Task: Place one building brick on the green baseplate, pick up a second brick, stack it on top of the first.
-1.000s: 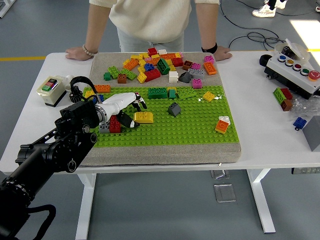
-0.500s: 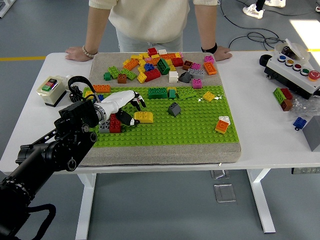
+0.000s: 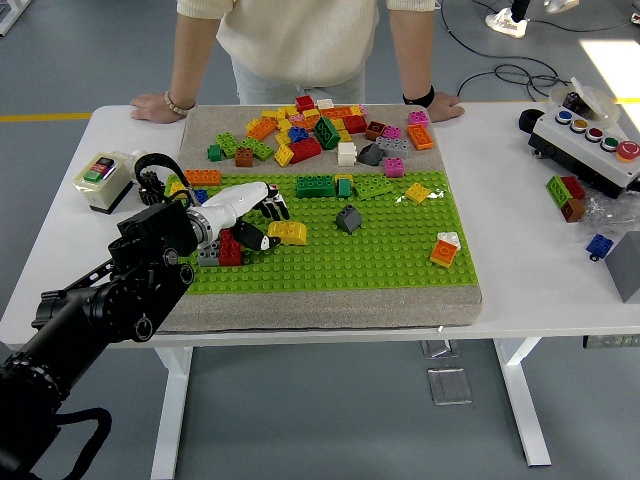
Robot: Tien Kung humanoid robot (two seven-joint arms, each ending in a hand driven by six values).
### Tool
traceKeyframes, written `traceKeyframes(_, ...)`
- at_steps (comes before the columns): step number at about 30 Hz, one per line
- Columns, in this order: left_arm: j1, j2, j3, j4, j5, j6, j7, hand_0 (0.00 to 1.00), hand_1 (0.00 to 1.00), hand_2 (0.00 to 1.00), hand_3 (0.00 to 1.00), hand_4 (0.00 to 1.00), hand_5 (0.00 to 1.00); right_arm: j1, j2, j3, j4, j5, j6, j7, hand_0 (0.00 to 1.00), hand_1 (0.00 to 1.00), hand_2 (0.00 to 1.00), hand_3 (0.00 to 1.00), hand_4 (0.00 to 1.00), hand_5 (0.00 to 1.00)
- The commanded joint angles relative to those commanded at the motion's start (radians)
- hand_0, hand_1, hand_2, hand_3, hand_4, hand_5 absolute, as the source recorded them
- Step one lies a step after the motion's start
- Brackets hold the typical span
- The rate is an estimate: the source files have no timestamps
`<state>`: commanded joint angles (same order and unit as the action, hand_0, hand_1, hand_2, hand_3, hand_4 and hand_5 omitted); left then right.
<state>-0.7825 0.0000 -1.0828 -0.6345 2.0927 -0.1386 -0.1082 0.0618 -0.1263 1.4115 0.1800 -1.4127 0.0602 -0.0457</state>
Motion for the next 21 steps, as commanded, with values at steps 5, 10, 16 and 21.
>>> traceKeyframes(5,0.0,0.0,-0.002,-0.004,-0.002,-0.006,0.001,0.653,0.605,0.567,0.555,0.656,0.002,-0.001,0.0,0.001,0.0,-0.001,0.0,0.0,0.761,0.689,0.735,0.754,0.998,0.506)
traceKeyframes(10,0.005,0.0,-0.005,-0.012,-0.003,-0.008,0.001,0.646,0.6,0.567,0.555,0.654,0.002,-0.002,0.0,0.002,0.0,-0.001,0.0,0.0,0.761,0.689,0.735,0.754,0.998,0.506)
traceKeyframes(16,0.01,0.0,-0.013,-0.031,0.0,-0.011,0.003,0.643,0.599,0.567,0.555,0.656,0.002,-0.002,0.0,0.005,0.0,-0.001,0.0,0.0,0.761,0.689,0.735,0.755,0.998,0.504)
traceKeyframes(21,0.016,0.0,-0.023,-0.062,0.004,-0.017,0.007,0.643,0.598,0.567,0.556,0.657,0.002,-0.003,0.0,0.007,0.0,-0.002,0.0,0.0,0.761,0.689,0.734,0.754,0.998,0.506)
